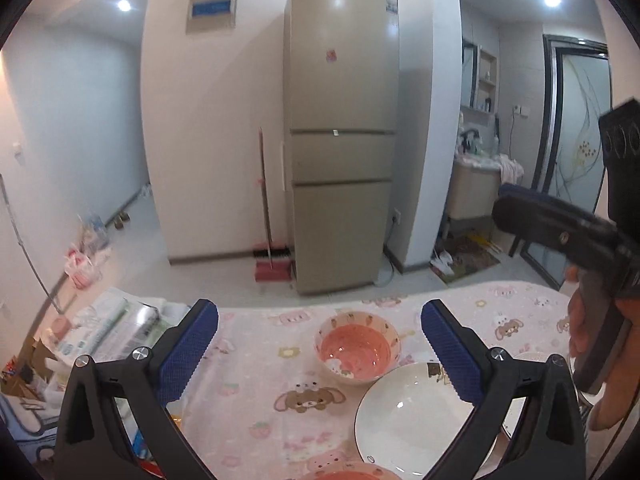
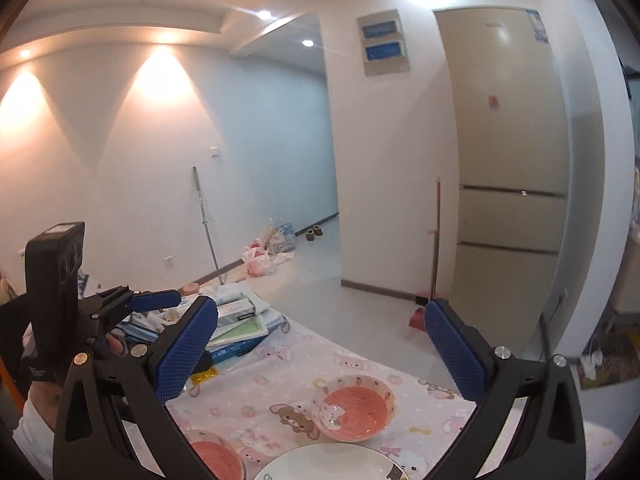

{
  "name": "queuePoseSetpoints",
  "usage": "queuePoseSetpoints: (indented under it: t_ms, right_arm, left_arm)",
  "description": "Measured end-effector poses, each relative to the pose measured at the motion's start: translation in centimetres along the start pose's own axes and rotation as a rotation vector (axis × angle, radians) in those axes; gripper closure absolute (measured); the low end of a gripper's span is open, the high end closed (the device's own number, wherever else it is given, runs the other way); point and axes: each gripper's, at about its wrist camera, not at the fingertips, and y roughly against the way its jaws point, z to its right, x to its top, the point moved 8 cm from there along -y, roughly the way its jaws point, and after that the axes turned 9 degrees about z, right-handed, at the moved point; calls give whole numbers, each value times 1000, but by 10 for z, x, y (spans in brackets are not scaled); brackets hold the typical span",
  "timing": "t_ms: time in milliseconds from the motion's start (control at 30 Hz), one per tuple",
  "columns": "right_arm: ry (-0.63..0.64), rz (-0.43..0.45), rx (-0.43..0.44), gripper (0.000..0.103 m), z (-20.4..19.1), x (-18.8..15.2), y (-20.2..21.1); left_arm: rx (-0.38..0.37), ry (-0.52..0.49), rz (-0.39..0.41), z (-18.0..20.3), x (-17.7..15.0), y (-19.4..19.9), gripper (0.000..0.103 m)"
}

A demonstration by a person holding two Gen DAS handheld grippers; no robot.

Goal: Organize plates and bowls
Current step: 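Move the left tool to the second pink bowl and grip its rim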

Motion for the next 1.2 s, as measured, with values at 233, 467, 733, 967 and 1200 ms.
queuePoseSetpoints:
  t_ms: [233,467,733,967,1200]
  right_arm:
    - [-343,-188,-60,0,78,-99,-53]
    - [-635,-378,-23,9,113,-194,-92]
    - [-690,-441,-11,9,118,-234,-107]
    - [-655,-493,6,41,115,-253,-119]
    - [-579,-498,27,69,103,-250,-126]
  left_arm:
    - [-20,41,-287,-9,-56,-111,0]
    - [-34,129,-470,-10,-104,-163,0]
    - [-84,236,-568,-9,-129,-182,0]
    - [-100,309,-608,-14,-142,-198,28]
    - [-94,210,-681,0,-162,-201,65]
